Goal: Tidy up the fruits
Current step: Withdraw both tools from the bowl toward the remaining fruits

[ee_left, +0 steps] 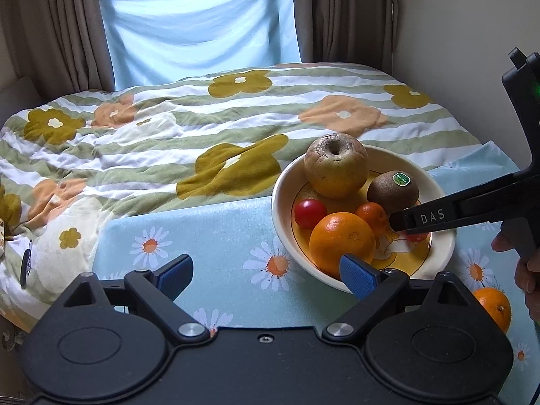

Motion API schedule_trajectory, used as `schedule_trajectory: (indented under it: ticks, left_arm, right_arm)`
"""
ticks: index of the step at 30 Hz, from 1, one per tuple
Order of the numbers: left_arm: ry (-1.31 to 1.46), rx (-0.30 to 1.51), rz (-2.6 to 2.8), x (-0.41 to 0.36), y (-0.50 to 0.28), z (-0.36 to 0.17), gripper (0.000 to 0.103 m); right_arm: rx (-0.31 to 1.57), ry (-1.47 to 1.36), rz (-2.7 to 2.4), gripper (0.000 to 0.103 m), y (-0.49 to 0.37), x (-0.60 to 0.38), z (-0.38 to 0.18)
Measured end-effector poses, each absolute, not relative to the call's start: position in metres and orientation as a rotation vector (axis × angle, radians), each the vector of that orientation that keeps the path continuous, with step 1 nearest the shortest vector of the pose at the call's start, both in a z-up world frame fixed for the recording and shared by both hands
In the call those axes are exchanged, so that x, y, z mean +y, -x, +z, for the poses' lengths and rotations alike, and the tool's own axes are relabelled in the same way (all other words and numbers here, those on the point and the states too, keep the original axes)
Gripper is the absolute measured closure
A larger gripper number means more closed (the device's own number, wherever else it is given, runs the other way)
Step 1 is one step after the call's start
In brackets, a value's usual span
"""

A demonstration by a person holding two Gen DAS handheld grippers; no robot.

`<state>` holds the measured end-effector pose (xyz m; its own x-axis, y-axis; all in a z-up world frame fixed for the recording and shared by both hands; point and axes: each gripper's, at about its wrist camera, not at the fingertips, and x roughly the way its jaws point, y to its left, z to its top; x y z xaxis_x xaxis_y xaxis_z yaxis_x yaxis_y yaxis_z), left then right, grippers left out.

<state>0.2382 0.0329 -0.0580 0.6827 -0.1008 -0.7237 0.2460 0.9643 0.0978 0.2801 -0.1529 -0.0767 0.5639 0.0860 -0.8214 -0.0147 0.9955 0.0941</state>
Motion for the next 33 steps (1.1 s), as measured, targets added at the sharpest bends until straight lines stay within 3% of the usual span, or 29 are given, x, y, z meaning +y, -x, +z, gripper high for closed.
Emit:
schedule_trajectory:
  ticks: [1, 3, 33]
  left_arm:
    - [-0.196, 0.793, -0.192, 0.033, -0.237, -0.057, 0.007]
    - [-0.2, 0.783, -0.186, 0.034, -0.235, -0.053, 0.006]
    - [-0.162, 0.61, -0.191, 0.031, -0.165, 0.027, 0.002]
  right_arm:
    - [0.953, -0.072, 0.059, 0.011, -0.277, -0.153, -0.073]
    - [0.929, -0.047, 0.066, 0.003, -0.272, -0.153, -0.067]
    - [0.77, -0.072, -0.038, 0.001, -0.158, -0.208, 0.028]
